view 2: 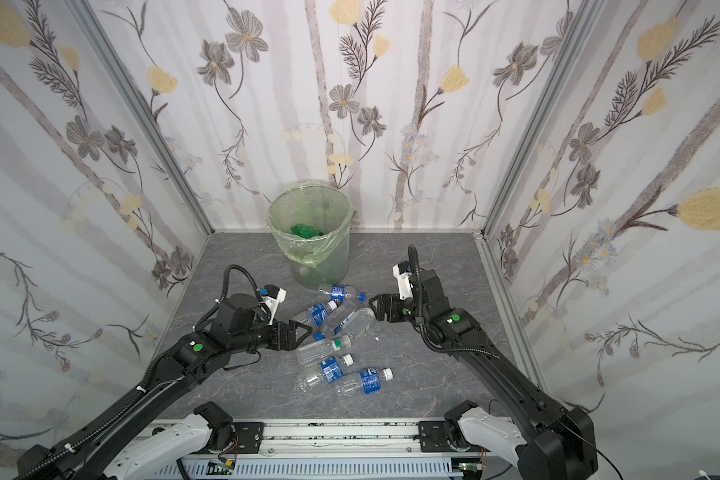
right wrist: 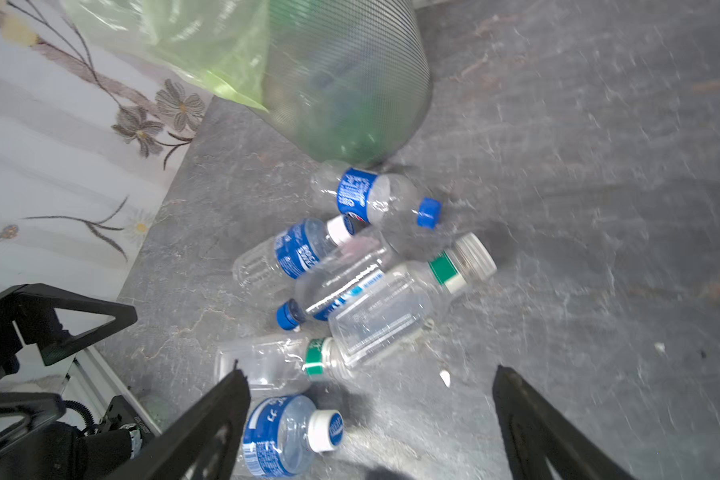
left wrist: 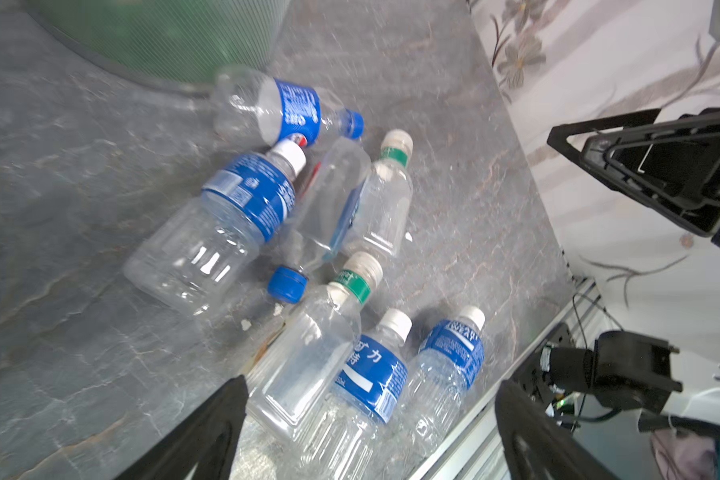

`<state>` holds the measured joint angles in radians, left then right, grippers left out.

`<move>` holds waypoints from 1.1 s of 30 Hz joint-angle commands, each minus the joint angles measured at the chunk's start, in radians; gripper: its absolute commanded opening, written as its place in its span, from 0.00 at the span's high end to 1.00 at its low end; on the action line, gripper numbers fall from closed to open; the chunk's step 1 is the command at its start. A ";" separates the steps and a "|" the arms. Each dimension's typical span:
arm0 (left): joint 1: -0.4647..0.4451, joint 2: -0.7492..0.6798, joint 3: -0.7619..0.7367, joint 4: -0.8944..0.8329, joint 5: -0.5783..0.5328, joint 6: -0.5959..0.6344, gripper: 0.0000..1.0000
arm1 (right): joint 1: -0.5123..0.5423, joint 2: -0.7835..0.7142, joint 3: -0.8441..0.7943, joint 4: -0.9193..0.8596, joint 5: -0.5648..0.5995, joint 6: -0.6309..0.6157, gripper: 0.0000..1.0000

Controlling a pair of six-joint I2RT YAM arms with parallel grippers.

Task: Throw the plastic bottles in the bin
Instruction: 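Lower both grippers toward the blue-labelled Pocari Sweat bottles in the pile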

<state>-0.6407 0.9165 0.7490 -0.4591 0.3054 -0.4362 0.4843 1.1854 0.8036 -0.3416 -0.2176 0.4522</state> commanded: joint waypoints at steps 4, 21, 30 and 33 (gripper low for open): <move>-0.108 0.096 0.009 0.026 -0.105 0.008 0.07 | -0.008 -0.213 -0.154 -0.052 0.014 0.120 0.10; -0.181 0.139 -0.039 0.027 -0.233 -0.067 0.11 | 0.399 -0.491 -0.346 -0.325 0.026 0.558 0.04; -0.160 0.112 -0.046 0.030 -0.301 -0.125 0.11 | 0.632 -0.246 -0.420 0.101 0.053 0.767 0.08; -0.136 0.085 -0.061 0.030 -0.296 -0.135 0.12 | 0.631 -0.140 -0.423 0.223 0.074 0.777 0.09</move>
<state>-0.7887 1.0191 0.6968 -0.4473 0.0360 -0.5430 1.1126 0.9916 0.3843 -0.3321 -0.1825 1.1698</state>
